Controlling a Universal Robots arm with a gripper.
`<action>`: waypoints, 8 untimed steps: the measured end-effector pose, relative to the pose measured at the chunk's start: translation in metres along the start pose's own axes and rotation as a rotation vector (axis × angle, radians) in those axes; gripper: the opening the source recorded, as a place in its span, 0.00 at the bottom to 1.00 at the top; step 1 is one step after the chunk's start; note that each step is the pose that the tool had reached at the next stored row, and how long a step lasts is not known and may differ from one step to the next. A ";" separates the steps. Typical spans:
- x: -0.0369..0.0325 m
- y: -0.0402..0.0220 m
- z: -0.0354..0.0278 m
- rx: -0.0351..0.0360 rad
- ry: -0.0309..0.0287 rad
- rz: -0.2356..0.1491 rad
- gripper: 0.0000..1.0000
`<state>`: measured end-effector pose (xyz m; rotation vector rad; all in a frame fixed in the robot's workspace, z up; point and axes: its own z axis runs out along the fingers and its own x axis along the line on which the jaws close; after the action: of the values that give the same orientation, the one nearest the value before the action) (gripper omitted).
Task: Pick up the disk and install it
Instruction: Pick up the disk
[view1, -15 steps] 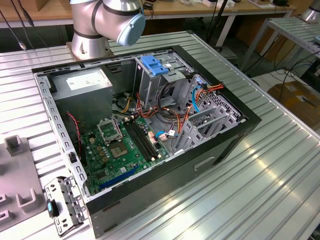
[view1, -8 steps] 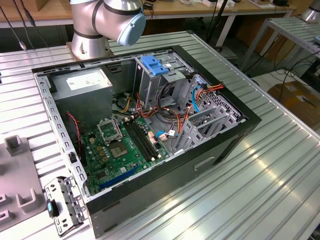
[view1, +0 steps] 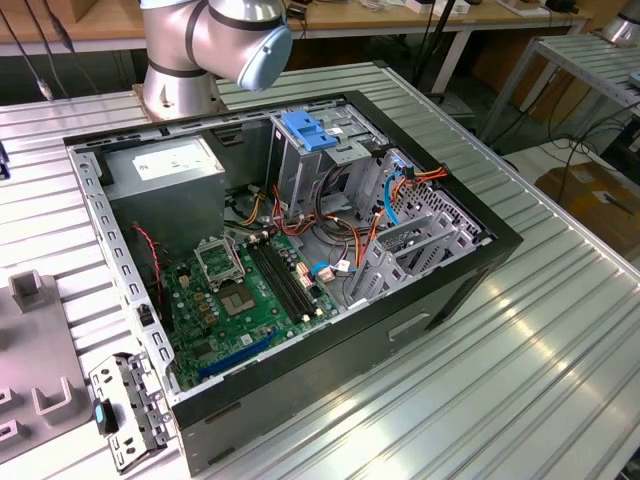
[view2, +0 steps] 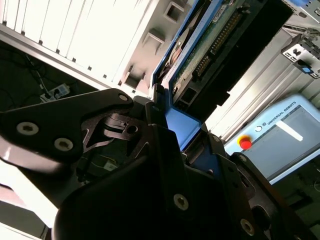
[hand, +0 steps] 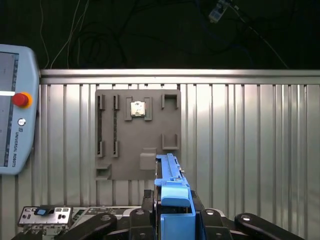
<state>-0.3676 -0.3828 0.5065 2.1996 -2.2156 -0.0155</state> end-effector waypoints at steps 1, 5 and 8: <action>0.0018 -0.0008 0.0001 0.0000 -0.0002 0.000 0.37; 0.0044 -0.0064 0.0002 -0.0003 -0.0005 0.000 0.37; 0.0048 -0.0142 0.0002 -0.0008 -0.0005 0.000 0.37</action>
<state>-0.3534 -0.3877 0.5060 2.1995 -2.2154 -0.0170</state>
